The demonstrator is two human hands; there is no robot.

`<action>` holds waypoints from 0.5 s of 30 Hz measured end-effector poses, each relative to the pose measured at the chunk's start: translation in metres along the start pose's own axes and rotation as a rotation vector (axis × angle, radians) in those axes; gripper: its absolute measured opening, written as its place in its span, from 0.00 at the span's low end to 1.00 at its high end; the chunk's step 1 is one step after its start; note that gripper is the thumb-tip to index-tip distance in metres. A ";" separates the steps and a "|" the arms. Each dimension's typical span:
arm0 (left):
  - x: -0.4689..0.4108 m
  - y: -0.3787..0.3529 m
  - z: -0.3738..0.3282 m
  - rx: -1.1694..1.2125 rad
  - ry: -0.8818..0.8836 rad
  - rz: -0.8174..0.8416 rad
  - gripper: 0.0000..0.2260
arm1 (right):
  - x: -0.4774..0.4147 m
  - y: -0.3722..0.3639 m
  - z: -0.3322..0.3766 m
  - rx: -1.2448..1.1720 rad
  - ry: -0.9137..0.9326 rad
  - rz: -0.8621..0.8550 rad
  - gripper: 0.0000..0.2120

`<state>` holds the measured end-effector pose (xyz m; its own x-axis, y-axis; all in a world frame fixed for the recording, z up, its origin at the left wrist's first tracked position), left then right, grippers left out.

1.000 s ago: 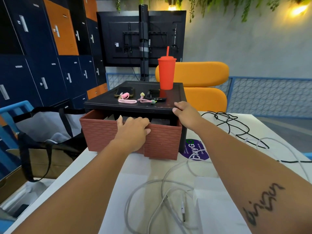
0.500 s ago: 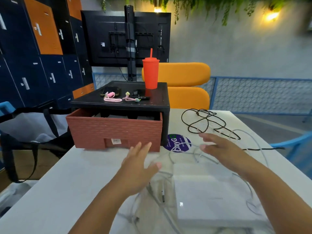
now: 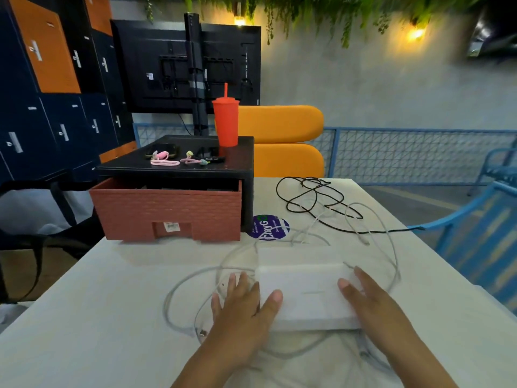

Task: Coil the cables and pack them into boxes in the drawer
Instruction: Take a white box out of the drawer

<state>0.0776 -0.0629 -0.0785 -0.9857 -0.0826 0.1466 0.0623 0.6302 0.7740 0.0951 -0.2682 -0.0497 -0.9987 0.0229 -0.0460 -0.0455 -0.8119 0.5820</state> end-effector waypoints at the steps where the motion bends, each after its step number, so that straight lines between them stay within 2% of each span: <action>1: 0.002 0.003 -0.002 0.087 -0.030 -0.015 0.27 | 0.002 0.003 0.004 -0.043 0.015 -0.020 0.26; 5: 0.020 0.027 -0.018 0.582 -0.197 -0.089 0.22 | 0.011 0.008 0.022 -0.274 0.117 -0.077 0.26; 7: 0.026 0.040 -0.014 0.706 -0.218 -0.144 0.27 | 0.017 0.006 0.029 -0.371 0.186 -0.061 0.27; 10: 0.034 0.051 -0.005 0.735 -0.195 -0.148 0.37 | 0.023 0.001 0.034 -0.467 0.261 0.008 0.27; 15: 0.043 0.060 0.001 0.654 -0.188 -0.099 0.40 | 0.032 -0.006 0.030 -0.675 0.282 0.163 0.28</action>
<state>0.0384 -0.0276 -0.0262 -0.9960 -0.0653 -0.0610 -0.0781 0.9680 0.2384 0.0631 -0.2448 -0.0302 -0.9433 -0.2049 -0.2611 0.2179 -0.9757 -0.0215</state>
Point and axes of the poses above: each hand's wrist, its own x-axis away from the middle knuckle, its own y-axis out of the back of the hand, z = x × y, the point moved 10 cm from there along -x, towards the middle knuckle, and after that the axes turned 6 degrees about y, right-handed, at the moved point
